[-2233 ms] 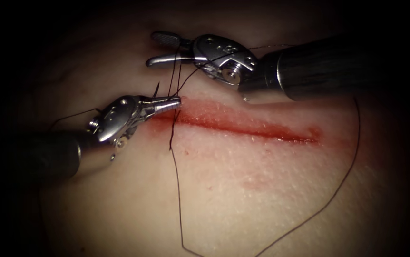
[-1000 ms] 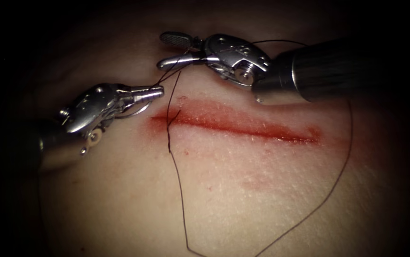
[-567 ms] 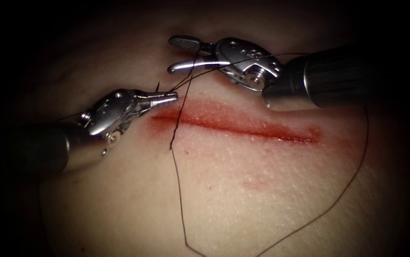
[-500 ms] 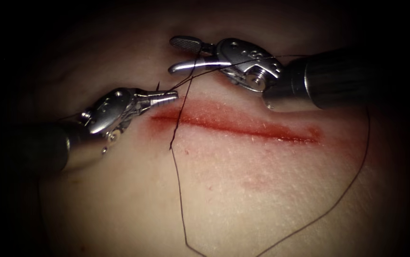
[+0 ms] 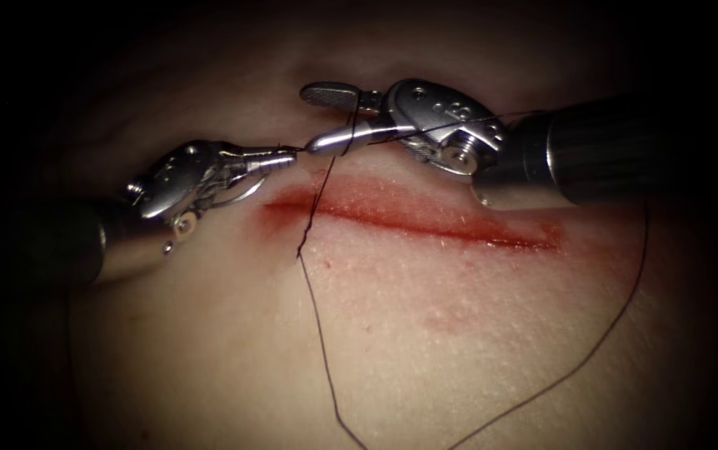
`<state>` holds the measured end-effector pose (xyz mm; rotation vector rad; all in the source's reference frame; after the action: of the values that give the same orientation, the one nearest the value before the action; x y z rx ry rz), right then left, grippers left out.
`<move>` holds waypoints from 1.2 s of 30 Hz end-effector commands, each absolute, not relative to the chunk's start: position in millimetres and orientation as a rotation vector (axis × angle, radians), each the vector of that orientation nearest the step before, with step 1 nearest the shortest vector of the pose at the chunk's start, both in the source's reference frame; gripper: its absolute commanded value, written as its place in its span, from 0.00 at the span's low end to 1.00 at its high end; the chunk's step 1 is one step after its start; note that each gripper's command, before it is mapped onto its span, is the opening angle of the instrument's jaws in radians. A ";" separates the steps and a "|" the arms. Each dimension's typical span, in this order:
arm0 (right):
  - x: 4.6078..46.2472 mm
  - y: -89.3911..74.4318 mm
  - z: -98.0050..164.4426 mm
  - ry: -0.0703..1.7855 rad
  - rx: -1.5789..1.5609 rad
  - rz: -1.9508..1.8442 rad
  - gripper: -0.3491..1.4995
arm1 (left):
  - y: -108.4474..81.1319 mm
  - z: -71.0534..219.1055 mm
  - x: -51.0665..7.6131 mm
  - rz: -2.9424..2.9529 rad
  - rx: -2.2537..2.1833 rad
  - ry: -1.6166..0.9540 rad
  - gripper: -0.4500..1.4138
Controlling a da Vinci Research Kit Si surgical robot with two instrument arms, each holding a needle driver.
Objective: Wound Closure
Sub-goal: Wrap the long suture end around the right gripper once.
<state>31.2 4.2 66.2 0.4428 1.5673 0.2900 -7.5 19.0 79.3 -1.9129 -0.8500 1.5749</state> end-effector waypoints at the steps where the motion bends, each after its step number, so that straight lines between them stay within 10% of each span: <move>1: 31.6 3.9 66.7 1.570 0.447 0.286 0.60 | 19.0 79.8 -8.0 1.568 -1.917 -0.856 0.05; 36: 28.9 4.5 66.9 1.559 0.323 0.367 0.62 | 23.5 78.0 -7.6 1.508 -1.926 -0.903 0.05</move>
<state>28.2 4.8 66.2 0.3206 1.5590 0.3645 -7.1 23.5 77.4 -1.9246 -0.8998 1.5082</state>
